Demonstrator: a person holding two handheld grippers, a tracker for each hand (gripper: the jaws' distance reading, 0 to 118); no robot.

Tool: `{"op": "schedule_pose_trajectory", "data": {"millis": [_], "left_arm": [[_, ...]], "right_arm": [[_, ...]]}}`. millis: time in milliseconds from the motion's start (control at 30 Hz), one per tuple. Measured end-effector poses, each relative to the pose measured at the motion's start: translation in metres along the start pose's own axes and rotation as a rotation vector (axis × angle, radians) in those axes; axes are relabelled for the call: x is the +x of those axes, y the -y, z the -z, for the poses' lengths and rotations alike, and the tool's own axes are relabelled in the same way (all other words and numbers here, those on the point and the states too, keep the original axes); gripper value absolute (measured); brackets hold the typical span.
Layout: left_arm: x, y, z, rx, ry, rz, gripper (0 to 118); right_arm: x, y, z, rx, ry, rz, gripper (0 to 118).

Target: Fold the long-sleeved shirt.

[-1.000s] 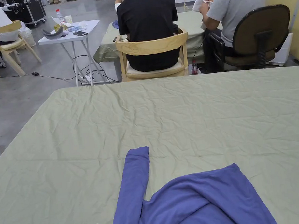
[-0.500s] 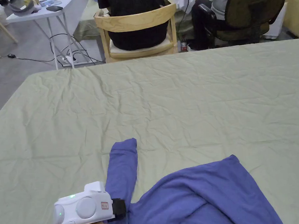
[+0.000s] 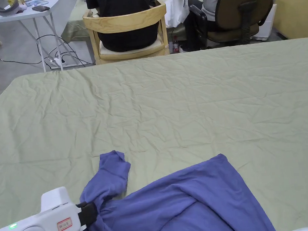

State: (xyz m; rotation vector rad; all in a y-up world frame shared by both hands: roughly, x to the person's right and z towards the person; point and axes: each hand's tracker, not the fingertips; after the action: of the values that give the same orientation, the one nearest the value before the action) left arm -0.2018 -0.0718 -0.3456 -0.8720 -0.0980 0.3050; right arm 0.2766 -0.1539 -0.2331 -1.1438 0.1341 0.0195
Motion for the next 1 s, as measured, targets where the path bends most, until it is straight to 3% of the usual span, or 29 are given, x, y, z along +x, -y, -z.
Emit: {"op": "schedule_pose_trajectory", "data": {"millis": [100,133,167,200,267,300,433,567,667,733,833,933,1000], "left_arm": [[-0.002,0.005,-0.017,0.014,0.005,-0.024,10],[-0.002,0.009,-0.022,0.019,0.004,-0.035,10],[-0.002,0.012,-0.027,0.023,-0.005,-0.044,10],[-0.001,0.013,-0.032,0.023,-0.013,-0.047,10],[-0.006,0.012,-0.045,0.042,-0.015,-0.062,10],[-0.006,0.011,-0.053,0.058,-0.002,-0.082,10],[0.001,-0.004,-0.096,0.158,0.050,-0.116,10],[0.016,-0.039,-0.134,0.271,0.092,-0.115,10],[0.031,-0.081,-0.165,0.366,0.124,-0.123,10],[0.040,-0.110,-0.181,0.422,0.132,-0.093,10],[0.052,-0.160,-0.201,0.482,0.130,-0.092,10],[0.066,-0.209,-0.218,0.557,0.161,-0.095,10],[0.075,-0.238,-0.224,0.576,0.190,-0.102,10]], "right_arm": [[-0.002,0.006,0.019,-0.151,0.013,-0.046,108],[-0.020,0.015,0.014,-0.169,-0.010,-0.063,92],[-0.026,0.016,0.011,-0.136,0.080,-0.086,72],[-0.027,0.015,0.004,-0.105,0.091,-0.111,59],[-0.025,0.012,-0.018,-0.017,-0.066,-0.021,10],[-0.024,0.014,-0.031,0.060,-0.108,0.023,10],[-0.032,0.006,-0.099,0.312,-0.068,-0.036,10],[-0.040,-0.020,-0.167,0.558,-0.193,-0.012,10],[-0.045,-0.058,-0.217,0.706,-0.187,-0.020,10],[-0.042,-0.089,-0.245,0.778,-0.171,0.015,10],[-0.024,-0.144,-0.281,0.852,-0.188,0.137,10],[-0.016,-0.203,-0.313,0.916,-0.033,0.119,10],[-0.011,-0.244,-0.328,0.918,0.019,0.123,10]]}}
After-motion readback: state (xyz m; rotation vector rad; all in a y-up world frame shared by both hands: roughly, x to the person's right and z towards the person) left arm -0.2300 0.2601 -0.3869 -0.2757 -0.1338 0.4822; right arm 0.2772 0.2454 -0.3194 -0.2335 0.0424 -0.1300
